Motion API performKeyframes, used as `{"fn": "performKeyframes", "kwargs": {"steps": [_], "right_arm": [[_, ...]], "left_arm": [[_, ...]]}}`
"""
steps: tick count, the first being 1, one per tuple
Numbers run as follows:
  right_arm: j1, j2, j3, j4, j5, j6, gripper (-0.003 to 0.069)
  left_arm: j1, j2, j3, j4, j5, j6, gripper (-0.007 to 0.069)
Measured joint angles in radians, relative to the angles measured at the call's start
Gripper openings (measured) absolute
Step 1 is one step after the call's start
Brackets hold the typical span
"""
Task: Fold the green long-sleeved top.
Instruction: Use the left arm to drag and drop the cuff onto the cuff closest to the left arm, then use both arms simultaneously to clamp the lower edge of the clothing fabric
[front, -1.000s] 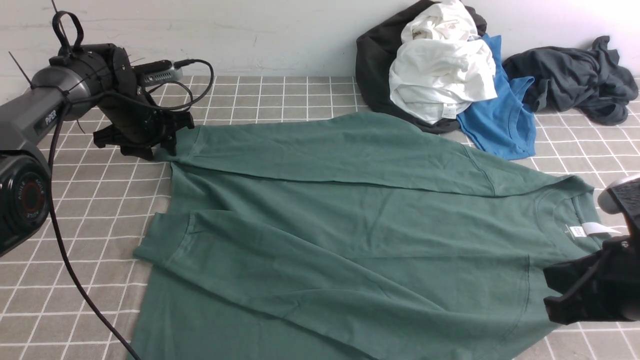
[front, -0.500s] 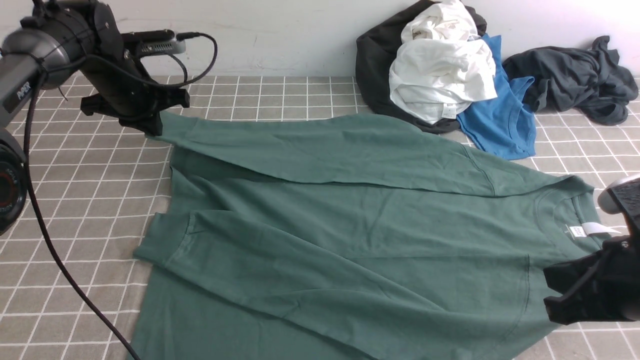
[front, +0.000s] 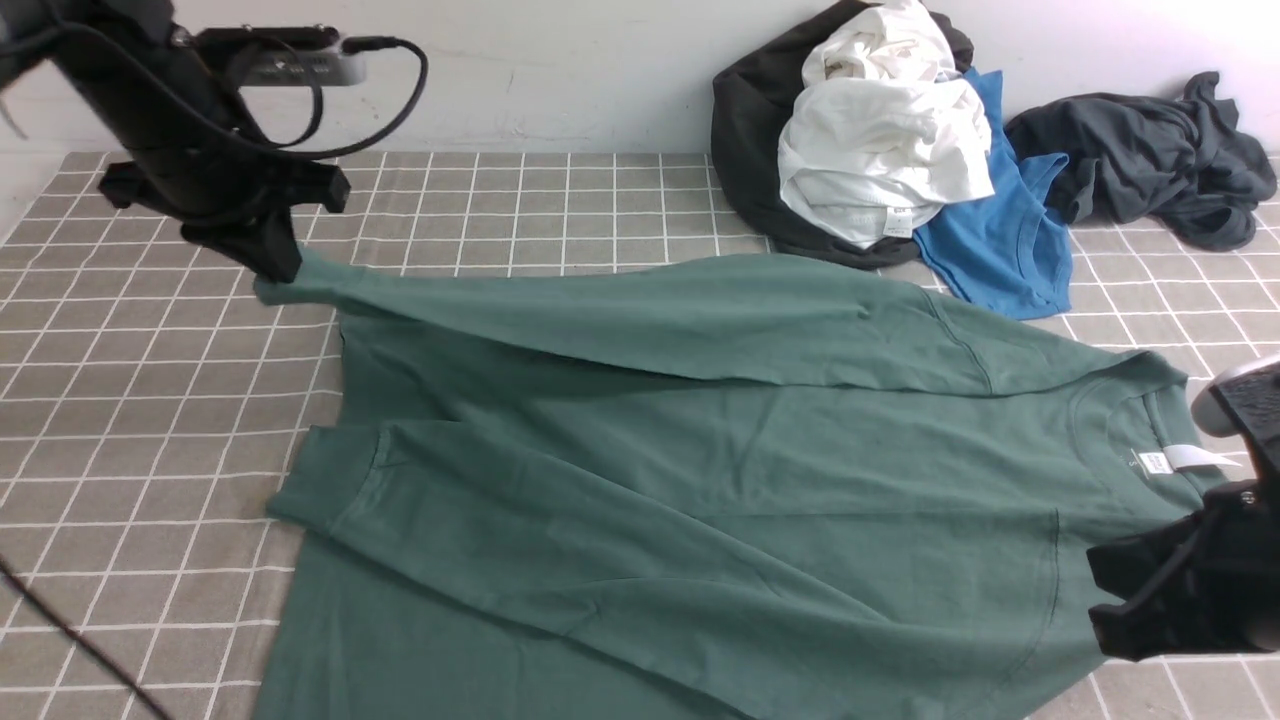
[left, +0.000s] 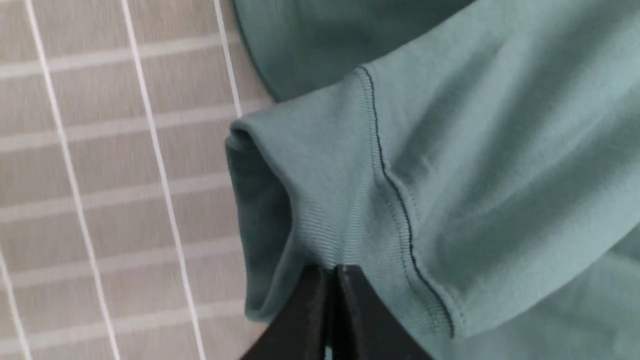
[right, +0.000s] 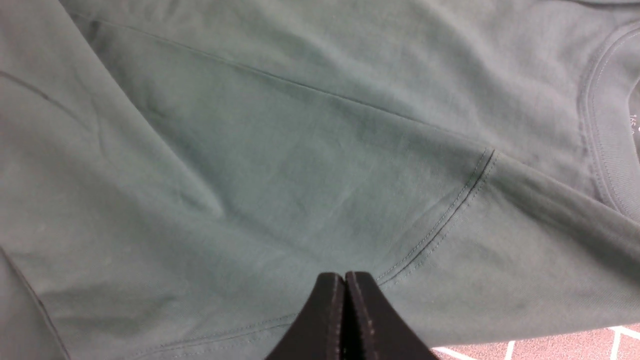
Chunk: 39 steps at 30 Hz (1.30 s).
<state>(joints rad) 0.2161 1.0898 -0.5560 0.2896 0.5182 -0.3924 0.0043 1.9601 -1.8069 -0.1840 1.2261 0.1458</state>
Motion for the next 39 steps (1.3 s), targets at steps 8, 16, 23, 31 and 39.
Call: {"fn": "performKeyframes", "kwargs": {"steps": [8,16,23,31,39], "right_arm": [[0.0,0.0,0.0,0.041,0.016,-0.002,-0.001],[0.0,0.0,-0.004,0.091,0.044,-0.003,-0.001],[0.0,0.0,-0.016,0.112,0.1,-0.032,-0.001],[0.0,0.0,-0.016,0.244,0.168,-0.207,-0.001],[0.0,0.0,-0.017,0.405,0.213,-0.395,-0.001]], "left_arm": [[0.0,-0.19,0.443,-0.005,-0.009,0.007,-0.0004],[-0.013,-0.242,0.611,0.011,-0.061,0.029,0.0211],[-0.316,-0.464,0.781,0.092,-0.099,0.096,0.0389],[-0.661,-0.505,1.145,0.325,-0.272,0.339,0.0402],[-0.668,-0.521,1.311,0.449,-0.465,0.344,0.0395]]}}
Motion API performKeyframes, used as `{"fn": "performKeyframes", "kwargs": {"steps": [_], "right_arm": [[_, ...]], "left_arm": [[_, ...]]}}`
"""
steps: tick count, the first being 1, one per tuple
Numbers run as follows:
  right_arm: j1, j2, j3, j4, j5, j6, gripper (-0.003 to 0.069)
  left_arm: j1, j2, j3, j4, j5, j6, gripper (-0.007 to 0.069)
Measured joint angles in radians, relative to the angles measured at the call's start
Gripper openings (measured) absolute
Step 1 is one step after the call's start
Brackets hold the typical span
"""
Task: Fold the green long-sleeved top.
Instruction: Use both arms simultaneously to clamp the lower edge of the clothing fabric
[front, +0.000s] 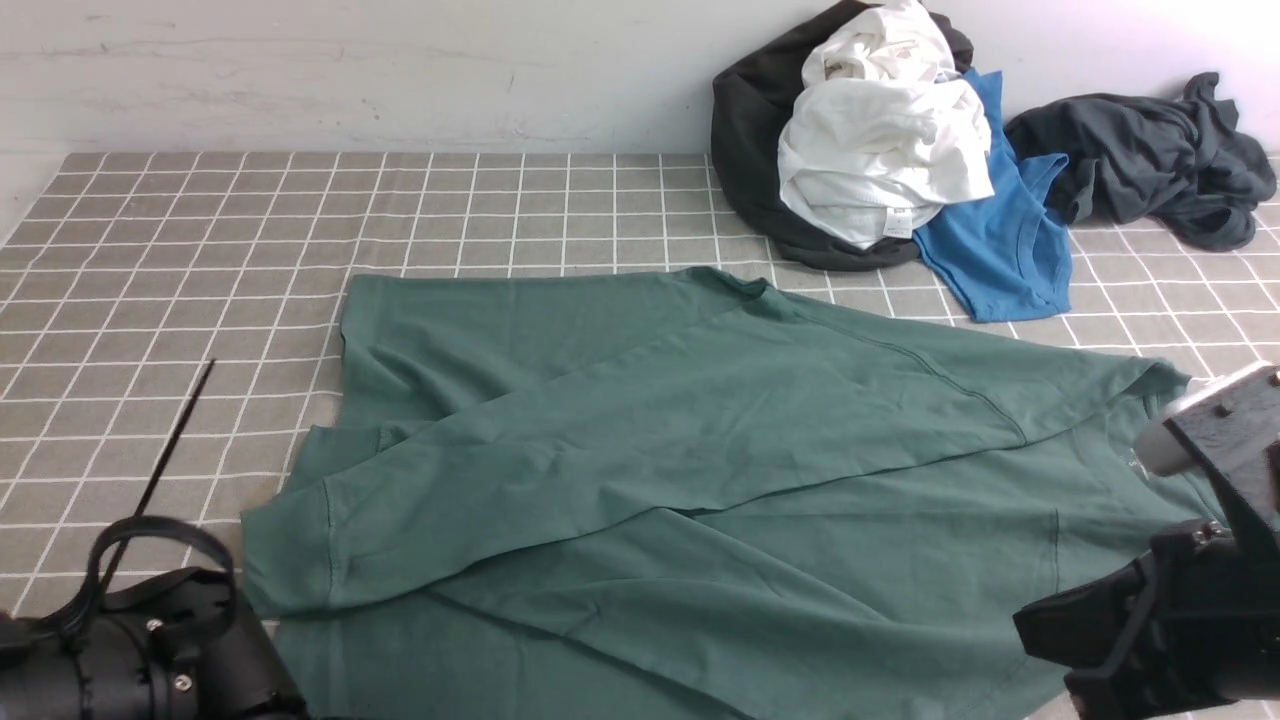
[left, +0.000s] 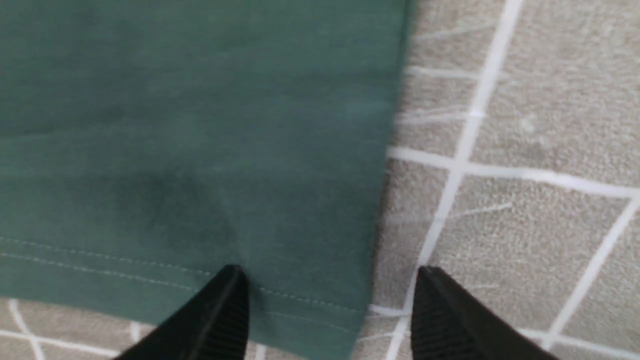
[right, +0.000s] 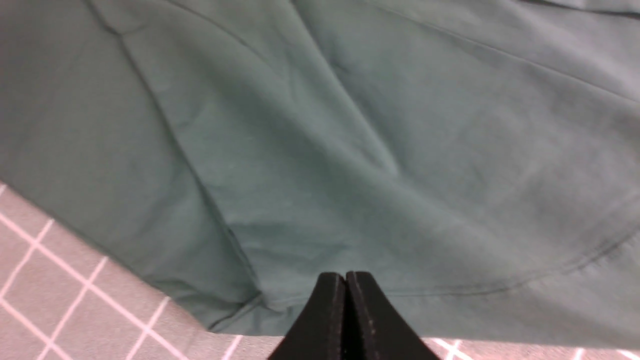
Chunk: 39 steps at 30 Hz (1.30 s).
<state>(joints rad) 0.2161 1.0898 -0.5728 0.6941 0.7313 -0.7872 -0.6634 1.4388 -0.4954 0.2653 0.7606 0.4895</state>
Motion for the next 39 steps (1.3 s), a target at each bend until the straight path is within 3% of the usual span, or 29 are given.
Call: {"fn": "performKeyframes", "kwargs": {"steps": [5,10,13,20,26,27,30,32,39], "right_arm": [[0.0,0.0,0.0,0.029,0.011,-0.041,-0.001],[0.0,0.0,0.0,0.032,0.013,-0.087,-0.001],[0.0,0.0,0.0,0.032,0.018,-0.132,-0.001],[0.0,0.0,0.0,0.024,0.053,-0.265,0.0013],[0.0,0.025,0.002,-0.153,0.078,-0.301,0.0167],[0.0,0.049,0.004,-0.234,0.074,-0.308,0.0237],[0.0,0.127,0.006,-0.359,0.02,-0.316,0.0359],[0.0,0.179,0.006,-0.401,-0.021,-0.316,0.0393],[0.0,0.386,0.006,-0.543,-0.184,-0.337,0.0388]], "left_arm": [[0.001,-0.003,0.007,0.094,-0.044,-0.138,0.0309],[0.001,-0.043,-0.007,0.165,-0.084,-0.335,0.0067],[0.001,-0.102,-0.038,0.165,-0.055,-0.399,0.0013],[0.001,-0.252,-0.096,0.162,0.11,-0.496,0.0013],[0.034,-0.34,-0.101,0.147,0.15,-0.517,0.0016],[0.061,-0.356,-0.101,0.139,0.15,-0.527,0.0016],[0.108,-0.38,-0.101,0.13,0.148,-0.54,0.0016],[0.12,-0.389,-0.101,0.12,0.138,-0.544,0.0016],[0.131,-0.414,-0.101,0.076,0.094,-0.545,0.0016]]}}
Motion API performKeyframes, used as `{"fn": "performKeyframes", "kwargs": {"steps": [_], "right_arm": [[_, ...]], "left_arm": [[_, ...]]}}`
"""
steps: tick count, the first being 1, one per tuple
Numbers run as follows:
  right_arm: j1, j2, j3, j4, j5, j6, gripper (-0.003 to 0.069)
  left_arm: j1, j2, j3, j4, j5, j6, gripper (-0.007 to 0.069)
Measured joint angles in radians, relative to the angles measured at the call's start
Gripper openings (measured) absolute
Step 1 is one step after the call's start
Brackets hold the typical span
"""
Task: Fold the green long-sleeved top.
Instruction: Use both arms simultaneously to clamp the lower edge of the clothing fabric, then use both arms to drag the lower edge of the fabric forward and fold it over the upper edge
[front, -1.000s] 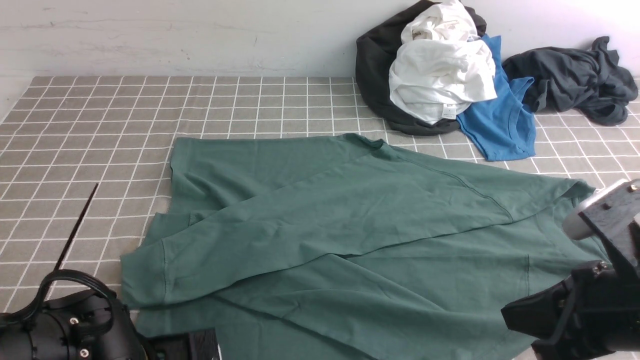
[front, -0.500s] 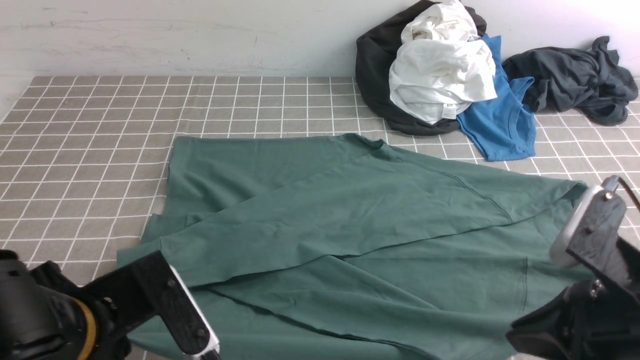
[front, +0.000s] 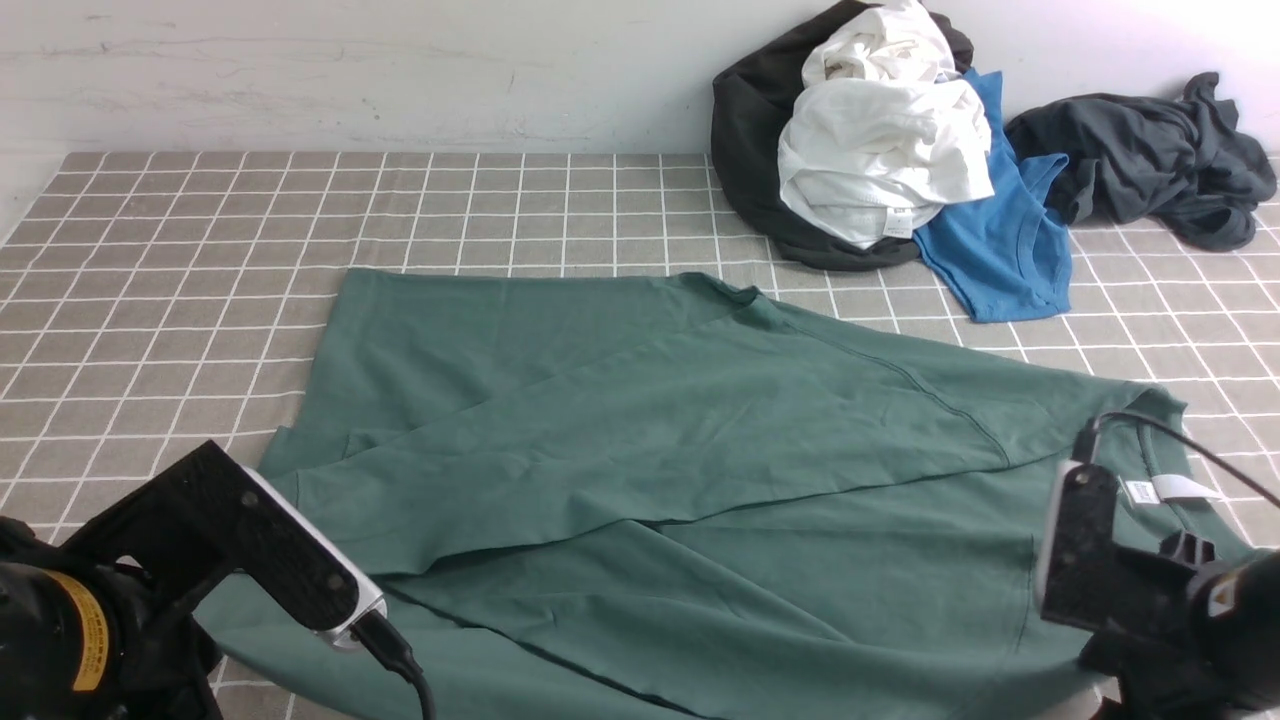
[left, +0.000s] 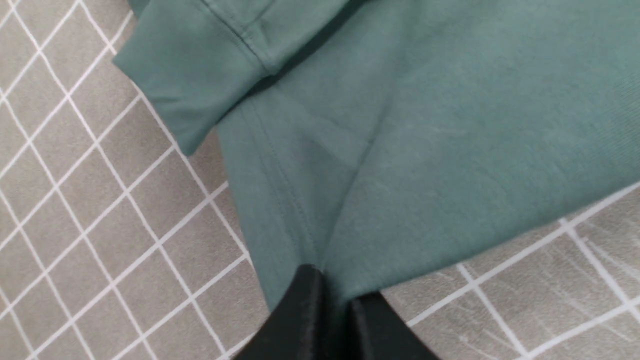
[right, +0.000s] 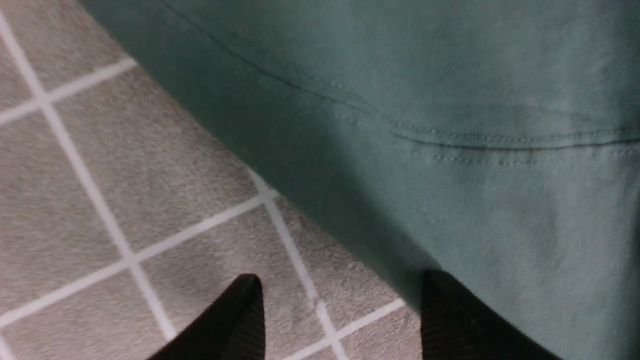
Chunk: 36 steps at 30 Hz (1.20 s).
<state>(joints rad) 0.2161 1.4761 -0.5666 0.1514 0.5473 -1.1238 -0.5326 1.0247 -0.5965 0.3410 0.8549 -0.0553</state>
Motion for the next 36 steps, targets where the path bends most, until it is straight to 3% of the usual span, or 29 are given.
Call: {"fn": "performKeyframes", "kwargs": {"steps": [5,8,9,11,19,23,31,36], "right_arm": [[0.0,0.046,-0.008,-0.015,-0.059,-0.008,0.028],[0.002,0.046,-0.007,-0.014,-0.075,-0.001,0.0123],[0.002,0.046,-0.006,-0.014,-0.078,0.001,0.0114],[0.002,0.025,-0.006,-0.014,-0.078,0.026,0.0022],[0.002,-0.069,-0.116,-0.014,0.056,0.208,-0.0003],[0.002,-0.058,-0.263,-0.074,0.12,0.366,-0.0003],[-0.034,0.156,-0.586,-0.11,0.107,0.506,-0.0003],[-0.05,0.328,-0.761,-0.117,0.093,0.511,-0.0003]], "left_arm": [[0.0,-0.01,0.0,-0.007,-0.009,0.0,0.0016],[0.0,-0.01,0.0,-0.016,-0.013,0.0,0.0016],[0.0,-0.01,0.0,-0.017,-0.013,0.0,0.0016],[0.0,-0.01,0.0,-0.039,-0.012,0.0,0.0016],[0.033,-0.006,-0.057,-0.161,0.012,-0.034,0.0016],[0.157,0.051,-0.185,-0.176,0.005,-0.039,0.0016],[0.398,0.436,-0.578,-0.193,-0.168,-0.007,0.0016],[0.439,0.714,-0.85,-0.193,-0.221,-0.007,0.0016]]}}
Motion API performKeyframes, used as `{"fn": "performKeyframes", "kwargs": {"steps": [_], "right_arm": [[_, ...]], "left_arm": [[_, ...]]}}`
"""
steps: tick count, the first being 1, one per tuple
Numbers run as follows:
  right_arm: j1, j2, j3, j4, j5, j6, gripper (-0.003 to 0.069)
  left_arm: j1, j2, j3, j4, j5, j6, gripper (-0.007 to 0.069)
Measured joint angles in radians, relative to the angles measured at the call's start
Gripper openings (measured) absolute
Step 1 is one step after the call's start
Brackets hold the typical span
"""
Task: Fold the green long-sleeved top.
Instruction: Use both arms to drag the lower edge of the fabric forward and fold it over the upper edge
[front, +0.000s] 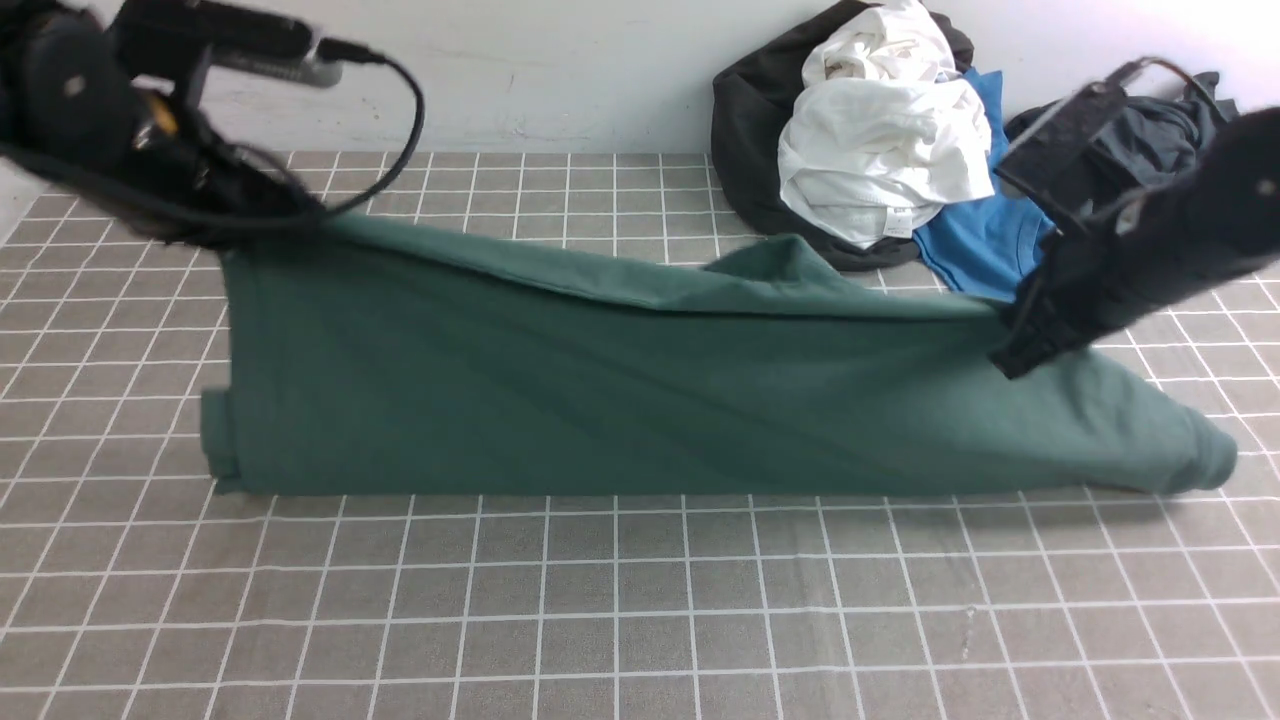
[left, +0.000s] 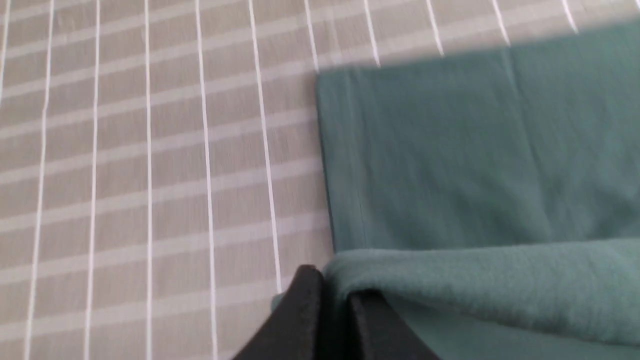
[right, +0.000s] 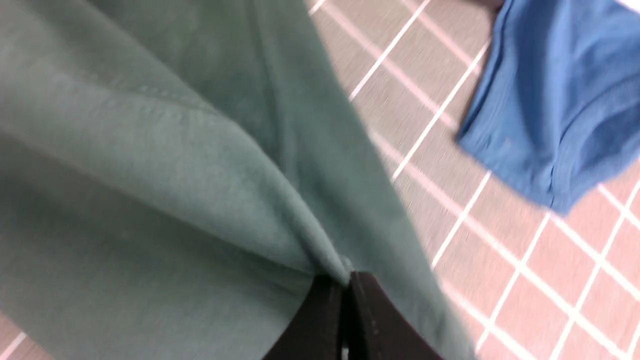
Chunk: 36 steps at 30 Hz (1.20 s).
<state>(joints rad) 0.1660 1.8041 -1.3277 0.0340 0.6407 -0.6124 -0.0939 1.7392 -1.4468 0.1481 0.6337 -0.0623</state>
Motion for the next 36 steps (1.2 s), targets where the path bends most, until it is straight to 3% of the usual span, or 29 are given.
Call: {"fn": "performKeyframes", "kwargs": {"steps": [7,10,14,16,19,23,26,28,29,31,34,36], "right_arm": [[-0.017,0.245,-0.198,-0.001,-0.027,0.066,0.0003],[-0.036,0.337,-0.292,-0.001,-0.009,0.188,0.005],[-0.041,0.36,-0.365,-0.001,0.073,0.293,0.015],[-0.037,0.35,-0.4,0.007,0.088,0.307,0.0177],[-0.015,0.319,-0.424,0.059,0.095,0.31,0.0173],[0.059,0.31,-0.432,0.182,0.117,0.19,0.0096],[0.123,0.364,-0.432,0.276,0.13,0.056,0.0013],[0.161,0.423,-0.432,0.312,0.096,-0.048,-0.0008],[0.161,0.429,-0.432,0.314,0.091,-0.048,-0.0008],[0.19,0.496,-0.431,0.327,-0.02,-0.167,-0.0012],[0.194,0.53,-0.435,0.35,-0.181,-0.204,-0.0013],[0.184,0.571,-0.46,0.418,-0.401,-0.171,-0.0013]], "left_arm": [[0.003,0.441,-0.438,0.001,0.043,0.0,0.0036],[0.006,0.659,-0.699,0.0,0.198,0.0,0.0129],[0.01,0.845,-1.029,0.0,0.437,0.001,0.0322],[0.01,0.873,-1.134,0.001,0.504,0.011,0.0382],[0.01,0.86,-1.235,-0.036,0.563,0.052,0.0409],[0.009,0.8,-1.269,-0.184,0.606,0.158,0.034],[0.008,0.758,-1.268,-0.335,0.613,0.237,0.0217],[0.007,0.723,-1.243,-0.403,0.621,0.265,0.0122],[0.007,0.719,-1.241,-0.408,0.621,0.266,0.0113],[0.005,0.666,-1.21,-0.473,0.623,0.299,0.0022],[0.0,0.612,-1.185,-0.492,0.623,0.319,0.0],[-0.007,0.53,-1.135,-0.498,0.623,0.338,-0.0008]]}}
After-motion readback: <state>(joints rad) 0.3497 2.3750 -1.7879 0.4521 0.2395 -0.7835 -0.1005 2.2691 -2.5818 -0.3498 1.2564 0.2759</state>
